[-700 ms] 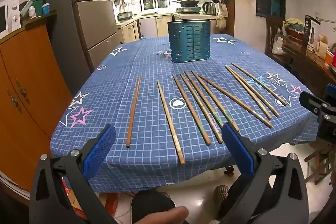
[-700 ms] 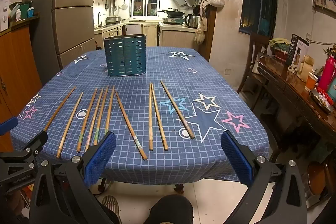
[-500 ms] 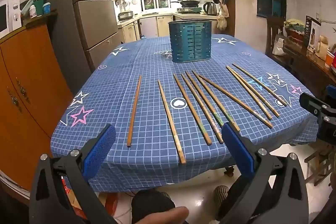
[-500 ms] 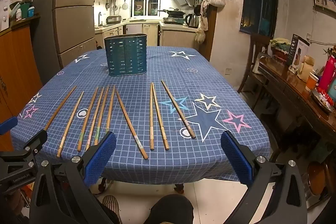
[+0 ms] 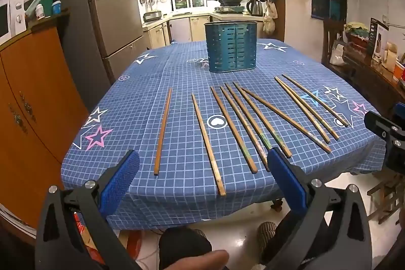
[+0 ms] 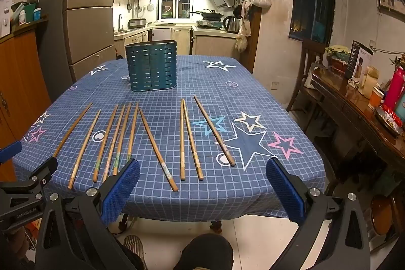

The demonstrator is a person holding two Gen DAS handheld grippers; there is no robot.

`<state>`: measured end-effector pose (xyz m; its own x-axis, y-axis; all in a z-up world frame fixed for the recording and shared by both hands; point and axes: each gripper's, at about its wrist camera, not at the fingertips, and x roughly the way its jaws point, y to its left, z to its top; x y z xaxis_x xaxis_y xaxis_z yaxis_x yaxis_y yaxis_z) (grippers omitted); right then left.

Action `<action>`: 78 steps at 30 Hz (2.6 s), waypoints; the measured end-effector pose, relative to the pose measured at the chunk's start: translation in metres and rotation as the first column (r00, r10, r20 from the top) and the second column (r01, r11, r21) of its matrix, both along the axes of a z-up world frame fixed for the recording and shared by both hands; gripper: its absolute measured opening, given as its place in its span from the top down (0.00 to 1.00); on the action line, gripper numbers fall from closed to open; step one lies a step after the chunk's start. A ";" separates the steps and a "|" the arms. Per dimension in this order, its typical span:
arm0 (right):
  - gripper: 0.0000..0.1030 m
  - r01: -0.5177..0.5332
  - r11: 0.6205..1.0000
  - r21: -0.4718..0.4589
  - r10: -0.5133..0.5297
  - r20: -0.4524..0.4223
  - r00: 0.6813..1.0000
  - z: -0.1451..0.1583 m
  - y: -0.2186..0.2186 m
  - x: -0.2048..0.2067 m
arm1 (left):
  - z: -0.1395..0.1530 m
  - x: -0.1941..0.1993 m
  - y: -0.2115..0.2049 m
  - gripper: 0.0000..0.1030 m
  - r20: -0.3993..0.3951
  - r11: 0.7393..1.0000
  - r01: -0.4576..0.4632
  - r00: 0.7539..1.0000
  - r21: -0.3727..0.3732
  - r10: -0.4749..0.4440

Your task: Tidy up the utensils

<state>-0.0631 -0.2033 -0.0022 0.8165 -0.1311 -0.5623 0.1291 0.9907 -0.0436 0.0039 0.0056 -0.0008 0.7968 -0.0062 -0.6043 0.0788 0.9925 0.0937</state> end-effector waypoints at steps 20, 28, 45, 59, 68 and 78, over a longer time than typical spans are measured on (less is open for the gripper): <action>0.03 -0.009 1.000 -0.006 0.009 -0.002 1.000 -0.004 0.003 0.003 | -0.001 0.000 0.000 0.05 0.000 1.000 0.000 1.000 0.001 0.000; 0.03 -0.011 1.000 -0.008 0.011 -0.003 1.000 -0.004 0.004 0.003 | -0.001 0.000 0.000 0.05 0.000 1.000 0.000 1.000 0.001 0.000; 0.03 -0.011 1.000 -0.009 0.011 -0.005 1.000 -0.004 0.005 0.004 | -0.004 0.002 0.003 0.05 -0.005 1.000 0.000 1.000 0.000 0.000; 0.03 -0.011 1.000 -0.008 0.011 -0.006 1.000 -0.004 0.004 0.004 | -0.003 0.001 0.003 0.05 -0.006 1.000 0.000 1.000 0.001 0.000; 0.03 -0.017 1.000 0.017 0.016 0.007 1.000 -0.004 0.002 0.002 | -0.003 0.000 0.006 0.05 -0.003 1.000 -0.008 1.000 0.004 0.008; 0.03 0.075 0.996 0.053 -0.079 0.070 0.994 -0.010 -0.048 -0.008 | -0.020 0.008 0.062 0.05 -0.054 0.997 -0.081 0.995 -0.011 0.080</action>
<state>-0.0712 -0.2515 -0.0120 0.8434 -0.1682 -0.5103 0.2062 0.9783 0.0183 0.0122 0.0676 -0.0211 0.7616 0.0485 -0.6463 0.0033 0.9969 0.0788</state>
